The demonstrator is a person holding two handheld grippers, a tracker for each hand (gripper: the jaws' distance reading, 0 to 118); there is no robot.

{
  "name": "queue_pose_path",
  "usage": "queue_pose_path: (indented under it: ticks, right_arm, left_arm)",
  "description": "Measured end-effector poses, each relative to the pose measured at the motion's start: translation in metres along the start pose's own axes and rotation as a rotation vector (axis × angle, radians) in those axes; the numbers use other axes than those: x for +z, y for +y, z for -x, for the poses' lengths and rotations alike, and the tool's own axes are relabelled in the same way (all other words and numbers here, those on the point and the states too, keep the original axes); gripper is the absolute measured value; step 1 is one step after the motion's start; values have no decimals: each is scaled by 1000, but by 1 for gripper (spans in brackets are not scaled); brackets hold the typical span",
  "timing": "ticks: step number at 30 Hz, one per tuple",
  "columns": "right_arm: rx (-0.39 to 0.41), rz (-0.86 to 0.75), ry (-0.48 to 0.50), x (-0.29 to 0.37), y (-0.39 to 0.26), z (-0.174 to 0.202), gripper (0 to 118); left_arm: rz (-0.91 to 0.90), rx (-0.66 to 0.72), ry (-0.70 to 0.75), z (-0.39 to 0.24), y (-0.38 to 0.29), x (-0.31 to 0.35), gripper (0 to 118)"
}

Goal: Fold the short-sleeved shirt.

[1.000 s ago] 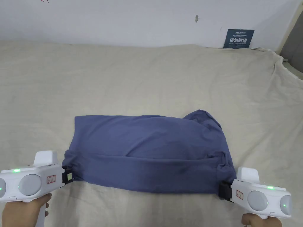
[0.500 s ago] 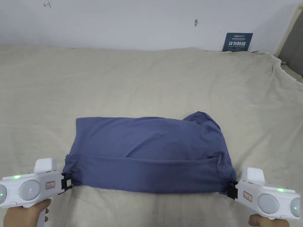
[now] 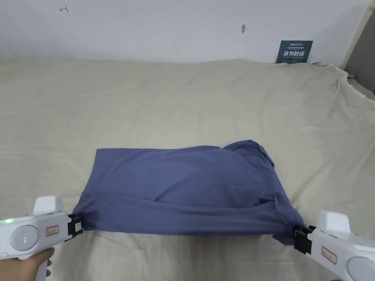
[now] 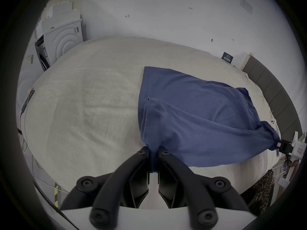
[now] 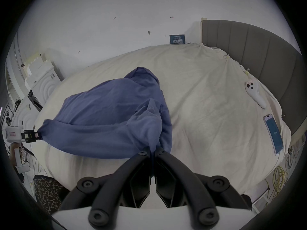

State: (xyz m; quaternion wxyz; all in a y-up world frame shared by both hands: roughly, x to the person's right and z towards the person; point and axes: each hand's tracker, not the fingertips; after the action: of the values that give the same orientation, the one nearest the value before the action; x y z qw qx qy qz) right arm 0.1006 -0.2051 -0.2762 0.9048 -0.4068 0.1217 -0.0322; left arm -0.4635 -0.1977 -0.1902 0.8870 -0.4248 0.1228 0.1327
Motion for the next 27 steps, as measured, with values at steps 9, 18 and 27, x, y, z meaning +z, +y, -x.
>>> queue_pose_path:
  ticks: [9,18,27]
  right_arm:
    - [29,62,-17,9,-37,4,1]
    - [-7,167,-61,-27,-63,-4,1]
    - [-22,9,-66,26,-23,17,88]
  left_arm:
    - [68,-13,20,3,-55,12,6]
    - [112,-7,68,4,-75,-22,9]
    - [-22,51,49,-11,-55,23,96]
